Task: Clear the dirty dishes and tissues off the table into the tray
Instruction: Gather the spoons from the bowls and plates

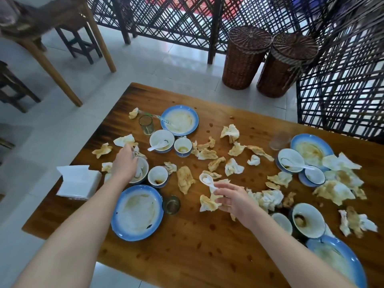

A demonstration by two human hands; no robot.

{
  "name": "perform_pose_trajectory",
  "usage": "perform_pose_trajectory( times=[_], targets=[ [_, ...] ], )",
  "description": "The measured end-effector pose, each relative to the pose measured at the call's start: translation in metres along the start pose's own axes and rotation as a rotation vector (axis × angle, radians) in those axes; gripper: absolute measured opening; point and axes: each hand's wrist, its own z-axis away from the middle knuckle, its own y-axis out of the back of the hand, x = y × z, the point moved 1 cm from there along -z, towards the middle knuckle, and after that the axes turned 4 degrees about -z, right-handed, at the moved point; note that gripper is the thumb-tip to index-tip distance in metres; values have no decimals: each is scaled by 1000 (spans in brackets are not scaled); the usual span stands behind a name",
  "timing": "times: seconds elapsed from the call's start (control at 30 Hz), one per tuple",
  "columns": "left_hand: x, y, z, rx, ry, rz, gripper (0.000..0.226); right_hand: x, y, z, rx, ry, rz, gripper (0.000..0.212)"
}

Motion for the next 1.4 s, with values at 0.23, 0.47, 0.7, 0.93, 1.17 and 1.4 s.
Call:
perform_pose_trajectory(
  times=[0.23,0.47,0.7,0.93,1.17,1.4],
  targets=[
    [-5,21,28,43,111,17,18,4,6,21,-7,13,-33,21],
    [11,35,72,-125,392,388,27,12,37,66,-11,62,-95,21],
    [105,-2,156,-367,359,639,24,49,116,130,72,148,-124,20],
    [208,-59,272,-577,225,702,23,104,214,185,224,198,-214,19],
    [264,-109,376,-802,-10,656,23,153,296,242,371,273,-300,24],
    [313,-134,460,-955,-98,611,29,195,359,292,500,301,-405,26]
  ],
)
